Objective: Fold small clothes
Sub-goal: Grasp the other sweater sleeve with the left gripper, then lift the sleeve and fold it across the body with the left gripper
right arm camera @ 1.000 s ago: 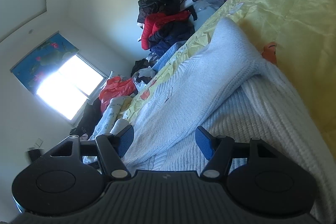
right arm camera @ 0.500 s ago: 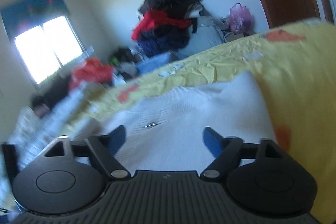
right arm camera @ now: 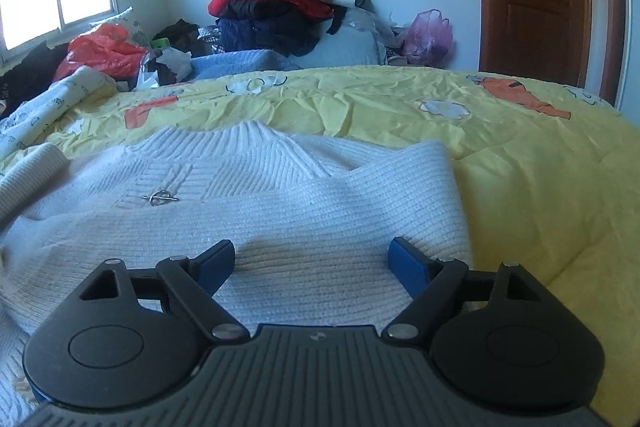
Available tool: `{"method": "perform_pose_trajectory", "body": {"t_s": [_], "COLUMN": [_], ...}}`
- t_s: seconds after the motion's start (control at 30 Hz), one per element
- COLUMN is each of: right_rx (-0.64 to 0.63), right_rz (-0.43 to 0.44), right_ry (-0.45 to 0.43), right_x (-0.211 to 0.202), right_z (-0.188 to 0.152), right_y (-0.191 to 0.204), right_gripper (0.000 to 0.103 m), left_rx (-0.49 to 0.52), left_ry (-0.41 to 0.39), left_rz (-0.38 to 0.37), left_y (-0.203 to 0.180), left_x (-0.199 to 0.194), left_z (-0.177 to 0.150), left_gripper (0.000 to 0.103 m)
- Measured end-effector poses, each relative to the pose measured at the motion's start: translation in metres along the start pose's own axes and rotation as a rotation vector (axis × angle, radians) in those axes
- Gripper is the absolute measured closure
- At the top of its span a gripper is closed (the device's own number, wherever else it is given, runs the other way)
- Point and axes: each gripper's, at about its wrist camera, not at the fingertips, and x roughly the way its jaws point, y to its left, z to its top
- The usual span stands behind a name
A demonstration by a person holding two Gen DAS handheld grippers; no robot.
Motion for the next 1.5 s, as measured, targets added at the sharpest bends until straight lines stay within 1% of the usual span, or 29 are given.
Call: {"method": "perform_pose_trajectory", "body": {"t_s": [0.03,0.07,0.1,0.17,0.2,0.23,0.3,0.33,0.4,0.47,0.53,0.6,0.63,0.67,0.7,0.73,0.77,0.8,0.87,0.93,0.97,1.0,1.1,1.17,1.2,1.27,1.33,1.43,1.5], "right_rx": [0.001,0.0,-0.005,-0.019,-0.026,-0.029,-0.029,-0.028,-0.025,-0.024,-0.021,-0.016,-0.015,-0.015,-0.015,-0.016,-0.016,-0.015,-0.014,-0.014,-0.014,-0.013,-0.013,-0.011,-0.01,-0.007,-0.004,0.004,0.01], "right_rz": [0.006,0.011,0.01,0.004,0.001,-0.002,-0.001,0.001,0.005,0.007,0.012,0.017,0.019,0.02,0.02,0.02,0.02,0.022,0.023,0.023,0.023,0.024,0.026,0.027,0.027,0.028,0.031,0.036,0.04], "right_ry": [0.0,0.002,0.004,0.01,0.012,0.012,0.011,0.011,0.01,0.009,0.009,0.008,0.008,0.008,0.008,0.008,0.008,0.008,0.008,0.008,0.008,0.008,0.008,0.007,0.006,0.005,0.003,0.001,-0.001], "right_x": [-0.001,-0.001,-0.001,0.0,0.001,0.001,0.001,0.001,0.0,0.0,0.0,-0.001,-0.001,-0.001,-0.001,-0.001,-0.001,-0.001,-0.001,-0.002,-0.002,-0.002,-0.002,-0.003,-0.003,-0.003,-0.003,-0.004,-0.004], "right_z": [0.001,0.001,0.002,0.003,0.003,0.003,0.003,0.003,0.003,0.003,0.003,0.003,0.003,0.003,0.003,0.003,0.003,0.003,0.003,0.003,0.003,0.003,0.004,0.004,0.004,0.004,0.004,0.004,0.004], "right_y": [0.001,0.002,0.003,0.006,0.008,0.008,0.008,0.008,0.007,0.007,0.006,0.005,0.005,0.004,0.005,0.005,0.004,0.004,0.004,0.004,0.004,0.004,0.005,0.005,0.005,0.005,0.004,0.003,0.001], "right_gripper": [0.015,0.014,0.013,0.012,0.011,0.011,0.011,0.011,0.01,0.01,0.009,0.009,0.009,0.008,0.008,0.008,0.008,0.008,0.008,0.008,0.008,0.008,0.008,0.008,0.008,0.008,0.008,0.008,0.008], "left_rx": [-0.028,-0.067,-0.104,-0.223,-0.302,-0.417,-0.584,-0.652,-0.71,-0.731,-0.738,-0.703,-0.675,-0.655,-0.632,-0.607,-0.594,-0.583,-0.563,-0.531,-0.516,-0.499,-0.422,-0.35,-0.315,-0.253,-0.177,-0.081,-0.02], "left_ry": [-0.037,-0.055,-0.053,-0.014,0.01,0.036,0.059,0.071,0.076,0.075,0.071,0.059,0.063,0.063,0.064,0.073,0.08,0.086,0.093,0.099,0.098,0.089,0.039,-0.009,-0.033,-0.071,-0.078,-0.053,0.0], "left_rz": [0.032,0.074,0.111,0.209,0.232,0.248,0.229,0.197,0.181,0.189,0.19,0.212,0.228,0.245,0.265,0.291,0.311,0.321,0.333,0.356,0.368,0.379,0.409,0.395,0.366,0.269,0.163,0.004,-0.072], "left_y": [0.02,0.043,0.066,0.12,0.149,0.183,0.227,0.247,0.266,0.277,0.281,0.279,0.28,0.28,0.279,0.278,0.279,0.279,0.279,0.275,0.272,0.266,0.235,0.199,0.179,0.132,0.081,0.006,-0.038], "left_x": [-0.008,-0.011,-0.01,0.002,0.009,0.017,0.027,0.033,0.041,0.05,0.06,0.067,0.072,0.075,0.076,0.079,0.081,0.081,0.082,0.082,0.081,0.079,0.067,0.055,0.049,0.04,0.038,0.047,0.06], "left_z": [0.007,0.015,0.023,0.037,0.042,0.045,0.045,0.045,0.044,0.044,0.044,0.046,0.048,0.049,0.049,0.049,0.049,0.05,0.05,0.052,0.053,0.055,0.067,0.078,0.083,0.089,0.088,0.071,0.051], "left_gripper": [0.0,0.0,0.0,0.0,0.0,0.0,0.0,0.0,0.0,0.0,0.004,0.018,0.021,0.031,0.045,0.052,0.063,0.067,0.07,0.077,0.084,0.088,0.09,0.09,0.09,0.09,0.09,0.09,0.09]}}
